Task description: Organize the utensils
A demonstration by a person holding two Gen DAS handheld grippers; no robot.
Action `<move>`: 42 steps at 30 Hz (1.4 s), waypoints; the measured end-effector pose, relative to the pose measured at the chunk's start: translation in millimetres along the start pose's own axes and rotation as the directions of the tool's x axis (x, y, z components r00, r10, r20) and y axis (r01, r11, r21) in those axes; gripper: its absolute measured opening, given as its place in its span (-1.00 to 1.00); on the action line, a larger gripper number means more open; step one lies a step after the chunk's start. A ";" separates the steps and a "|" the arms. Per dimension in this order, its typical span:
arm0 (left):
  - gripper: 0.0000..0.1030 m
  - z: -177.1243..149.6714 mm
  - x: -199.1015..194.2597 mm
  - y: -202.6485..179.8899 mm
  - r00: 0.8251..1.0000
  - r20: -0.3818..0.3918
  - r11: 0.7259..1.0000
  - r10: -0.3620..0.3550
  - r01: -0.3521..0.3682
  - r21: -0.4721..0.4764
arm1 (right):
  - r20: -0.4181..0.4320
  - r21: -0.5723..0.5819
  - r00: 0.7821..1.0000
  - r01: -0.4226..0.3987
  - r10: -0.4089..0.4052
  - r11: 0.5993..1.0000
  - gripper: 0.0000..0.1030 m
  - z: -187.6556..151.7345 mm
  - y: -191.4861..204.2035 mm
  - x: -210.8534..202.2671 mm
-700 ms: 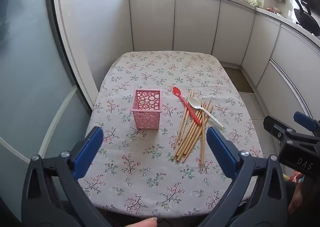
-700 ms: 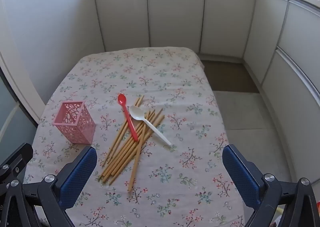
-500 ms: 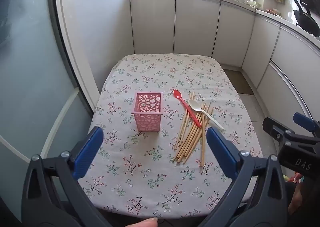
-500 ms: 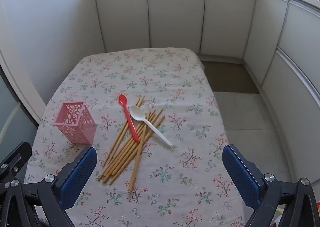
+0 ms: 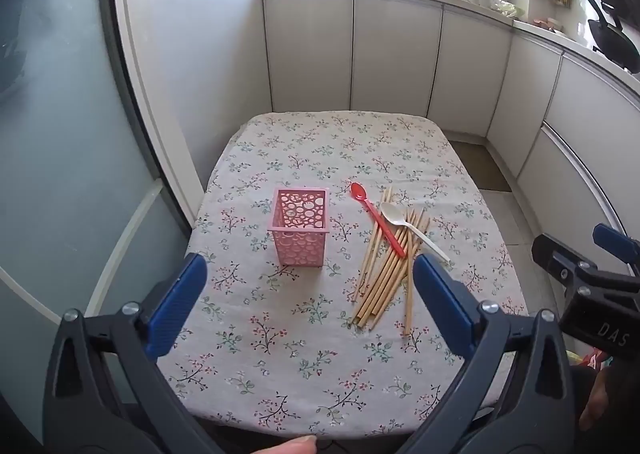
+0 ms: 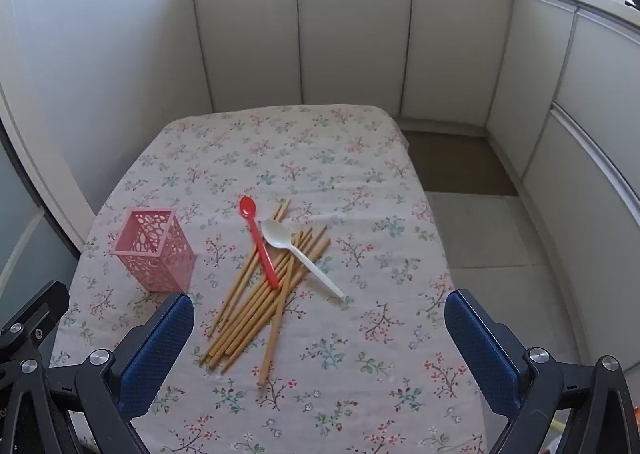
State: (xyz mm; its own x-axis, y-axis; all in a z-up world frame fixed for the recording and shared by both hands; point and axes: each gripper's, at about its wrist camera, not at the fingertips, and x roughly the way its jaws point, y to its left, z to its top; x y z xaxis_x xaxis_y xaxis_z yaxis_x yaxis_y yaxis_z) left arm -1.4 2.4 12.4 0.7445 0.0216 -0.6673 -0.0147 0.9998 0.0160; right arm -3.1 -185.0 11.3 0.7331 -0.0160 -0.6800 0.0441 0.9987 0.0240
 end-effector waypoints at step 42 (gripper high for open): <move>0.99 -4.0 -0.1 0.0 0.999 0.020 1.000 0.027 -0.027 -0.002 | 0.007 -0.005 1.000 -0.004 0.004 1.000 1.00 2.0 -1.2 -5.0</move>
State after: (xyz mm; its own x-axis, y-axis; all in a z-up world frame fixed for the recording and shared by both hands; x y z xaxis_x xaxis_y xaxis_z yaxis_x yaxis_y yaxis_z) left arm -4.2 2.4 9.6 0.7572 0.0486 -0.6514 -0.0361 0.9988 0.0326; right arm -5.4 -186.2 16.2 0.7380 -0.0128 -0.6747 0.0384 0.9990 0.0231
